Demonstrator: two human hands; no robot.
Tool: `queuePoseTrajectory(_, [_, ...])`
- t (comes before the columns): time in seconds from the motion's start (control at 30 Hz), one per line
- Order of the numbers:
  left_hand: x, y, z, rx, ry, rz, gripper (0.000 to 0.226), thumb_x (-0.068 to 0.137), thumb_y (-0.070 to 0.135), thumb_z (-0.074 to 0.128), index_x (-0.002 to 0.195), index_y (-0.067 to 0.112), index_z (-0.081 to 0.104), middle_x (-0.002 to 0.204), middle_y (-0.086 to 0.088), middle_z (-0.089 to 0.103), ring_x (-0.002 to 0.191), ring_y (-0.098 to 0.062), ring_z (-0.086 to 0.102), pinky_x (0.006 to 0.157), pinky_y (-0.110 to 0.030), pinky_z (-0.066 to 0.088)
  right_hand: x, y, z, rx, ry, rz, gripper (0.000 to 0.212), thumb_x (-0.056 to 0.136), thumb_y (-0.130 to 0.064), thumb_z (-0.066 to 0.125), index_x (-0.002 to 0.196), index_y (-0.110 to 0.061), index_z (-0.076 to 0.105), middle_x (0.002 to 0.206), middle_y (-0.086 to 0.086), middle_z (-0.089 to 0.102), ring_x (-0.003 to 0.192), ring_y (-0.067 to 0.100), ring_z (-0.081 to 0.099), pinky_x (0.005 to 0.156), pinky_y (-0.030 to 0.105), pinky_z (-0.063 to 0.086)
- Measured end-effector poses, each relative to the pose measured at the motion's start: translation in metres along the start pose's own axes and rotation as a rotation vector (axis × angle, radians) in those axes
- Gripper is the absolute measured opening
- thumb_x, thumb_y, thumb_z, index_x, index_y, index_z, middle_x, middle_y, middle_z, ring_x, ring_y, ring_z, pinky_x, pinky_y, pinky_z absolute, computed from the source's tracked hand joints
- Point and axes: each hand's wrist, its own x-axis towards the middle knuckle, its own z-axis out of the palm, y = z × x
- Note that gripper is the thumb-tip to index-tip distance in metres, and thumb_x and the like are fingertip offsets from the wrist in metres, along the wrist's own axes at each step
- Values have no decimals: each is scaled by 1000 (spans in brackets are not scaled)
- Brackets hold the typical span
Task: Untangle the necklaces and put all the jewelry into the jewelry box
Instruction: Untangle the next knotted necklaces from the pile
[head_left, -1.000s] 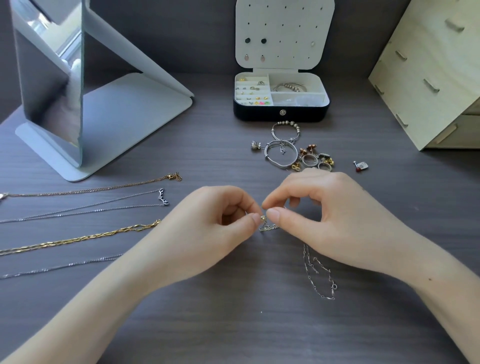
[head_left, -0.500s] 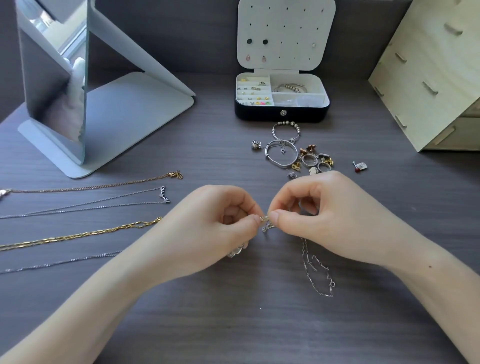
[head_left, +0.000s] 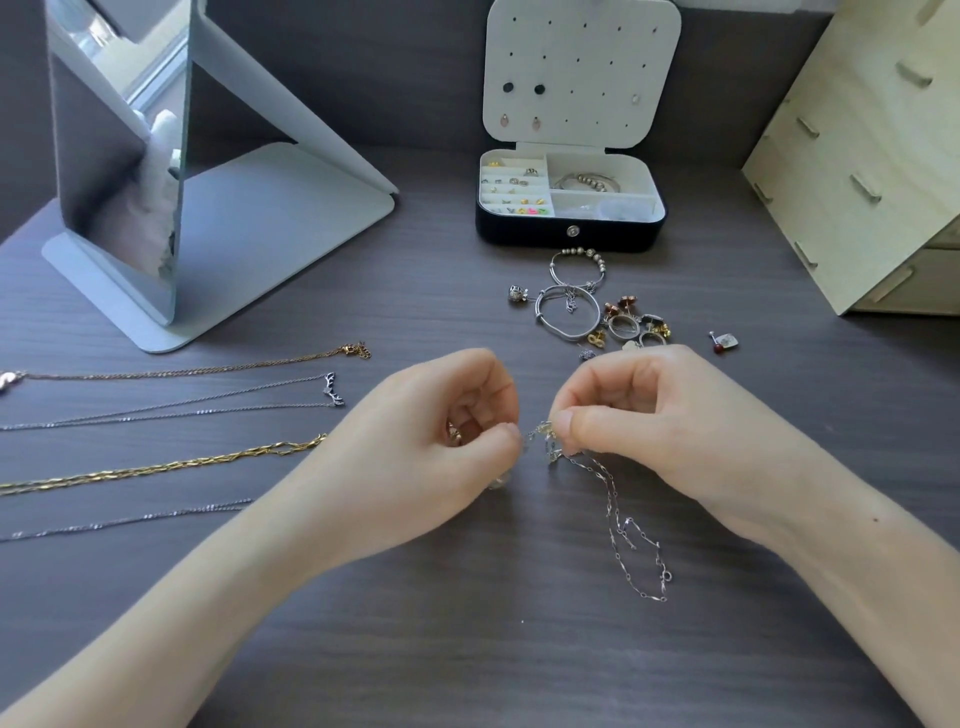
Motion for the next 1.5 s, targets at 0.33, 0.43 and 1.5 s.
queuePoseTrajectory(0.33, [-1, 2, 1, 64, 23, -68, 22, 69, 41, 53, 67, 24, 67, 64, 2, 58, 57, -11, 47, 59, -26, 39, -1, 2, 2, -59, -16, -45, 5, 69, -23, 66, 65, -23, 70, 62, -2, 65, 62, 10, 53, 64, 27, 44])
queuePoseTrajectory(0.43, [-1, 4, 1, 2, -9, -101, 25, 71, 44, 58, 66, 22, 70, 58, 4, 57, 52, -7, 44, 53, -21, 36, -1, 4, 1, -105, -31, -95, 6, 74, -26, 72, 69, -23, 70, 63, -4, 63, 61, 13, 50, 61, 29, 42])
queuePoseTrajectory(1.5, [1, 2, 7, -118, 22, -134, 30, 52, 43, 61, 61, 17, 69, 71, -4, 63, 71, -29, 55, 67, -40, 46, -9, -5, -5, -437, -80, -203, 12, 81, -24, 63, 70, -27, 68, 57, -24, 53, 56, -2, 47, 55, 9, 34])
